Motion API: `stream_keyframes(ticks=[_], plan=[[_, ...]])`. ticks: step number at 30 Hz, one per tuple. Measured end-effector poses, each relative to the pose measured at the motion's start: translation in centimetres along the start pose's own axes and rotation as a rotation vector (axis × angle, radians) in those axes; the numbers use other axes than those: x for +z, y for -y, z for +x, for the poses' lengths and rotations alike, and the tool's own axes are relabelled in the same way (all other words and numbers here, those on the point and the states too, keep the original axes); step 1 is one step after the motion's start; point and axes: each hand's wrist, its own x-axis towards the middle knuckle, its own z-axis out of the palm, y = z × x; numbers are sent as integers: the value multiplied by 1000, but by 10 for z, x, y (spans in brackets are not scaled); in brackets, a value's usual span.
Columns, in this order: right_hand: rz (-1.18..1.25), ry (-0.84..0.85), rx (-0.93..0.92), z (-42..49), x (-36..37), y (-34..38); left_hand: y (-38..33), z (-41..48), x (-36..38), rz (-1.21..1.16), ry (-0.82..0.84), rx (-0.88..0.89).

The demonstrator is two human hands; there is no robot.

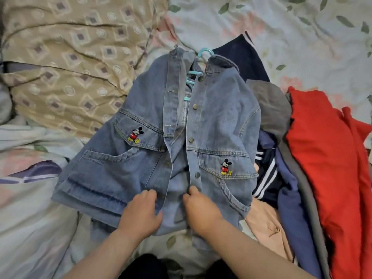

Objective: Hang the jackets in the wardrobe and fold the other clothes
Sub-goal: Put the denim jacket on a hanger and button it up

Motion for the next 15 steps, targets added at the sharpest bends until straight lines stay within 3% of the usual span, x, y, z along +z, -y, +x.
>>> stream_keyframes(ticks=[4,8,12,15], plan=[[210,-44,80,-1,6,-11,-3,-1,0,-47,-81,18],[528,-148,32,-2,-4,2,-11,0,1,-13,-142,36],[1034,-109,141,6,-17,26,-6,6,-8,-449,-160,-174],[1015,-91,195,17,-15,28,6,2,-16,-661,-138,-162]])
